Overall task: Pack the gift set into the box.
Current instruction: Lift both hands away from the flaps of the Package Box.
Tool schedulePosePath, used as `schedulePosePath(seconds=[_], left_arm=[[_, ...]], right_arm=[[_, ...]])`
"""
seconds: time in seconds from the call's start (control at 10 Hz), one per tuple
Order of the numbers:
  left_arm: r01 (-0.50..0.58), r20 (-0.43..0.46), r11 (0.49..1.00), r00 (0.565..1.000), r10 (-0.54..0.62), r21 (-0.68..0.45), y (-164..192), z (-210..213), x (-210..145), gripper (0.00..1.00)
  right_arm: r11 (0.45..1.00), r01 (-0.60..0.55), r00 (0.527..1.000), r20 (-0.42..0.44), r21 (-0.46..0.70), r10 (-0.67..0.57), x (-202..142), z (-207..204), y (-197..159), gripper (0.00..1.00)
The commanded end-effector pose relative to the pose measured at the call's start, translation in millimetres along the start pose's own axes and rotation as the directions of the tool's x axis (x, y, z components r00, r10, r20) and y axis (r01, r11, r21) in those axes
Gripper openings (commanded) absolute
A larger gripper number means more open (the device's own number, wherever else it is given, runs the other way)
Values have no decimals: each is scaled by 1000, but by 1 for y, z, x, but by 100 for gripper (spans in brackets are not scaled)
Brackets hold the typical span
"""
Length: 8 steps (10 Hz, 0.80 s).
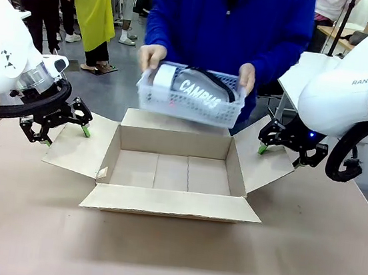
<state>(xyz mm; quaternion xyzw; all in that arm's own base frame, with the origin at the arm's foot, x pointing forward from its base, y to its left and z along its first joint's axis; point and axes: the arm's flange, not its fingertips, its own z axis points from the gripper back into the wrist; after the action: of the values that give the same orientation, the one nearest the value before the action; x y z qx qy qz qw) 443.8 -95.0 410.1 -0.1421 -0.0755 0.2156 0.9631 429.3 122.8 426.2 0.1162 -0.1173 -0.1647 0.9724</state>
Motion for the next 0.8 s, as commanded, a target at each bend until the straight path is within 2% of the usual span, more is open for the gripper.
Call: schedulePosePath(seconds=[0.0, 0.7], left_arm=[[-11, 6, 1000, 1000, 11, 17, -1, 2, 0, 100], [-11, 6, 1000, 1000, 11, 17, -1, 2, 0, 100]], right_arm=[[1000, -7, 1000, 5, -15, 7, 2, 3, 0, 100], [1000, -7, 1000, 5, -15, 7, 2, 3, 0, 100]])
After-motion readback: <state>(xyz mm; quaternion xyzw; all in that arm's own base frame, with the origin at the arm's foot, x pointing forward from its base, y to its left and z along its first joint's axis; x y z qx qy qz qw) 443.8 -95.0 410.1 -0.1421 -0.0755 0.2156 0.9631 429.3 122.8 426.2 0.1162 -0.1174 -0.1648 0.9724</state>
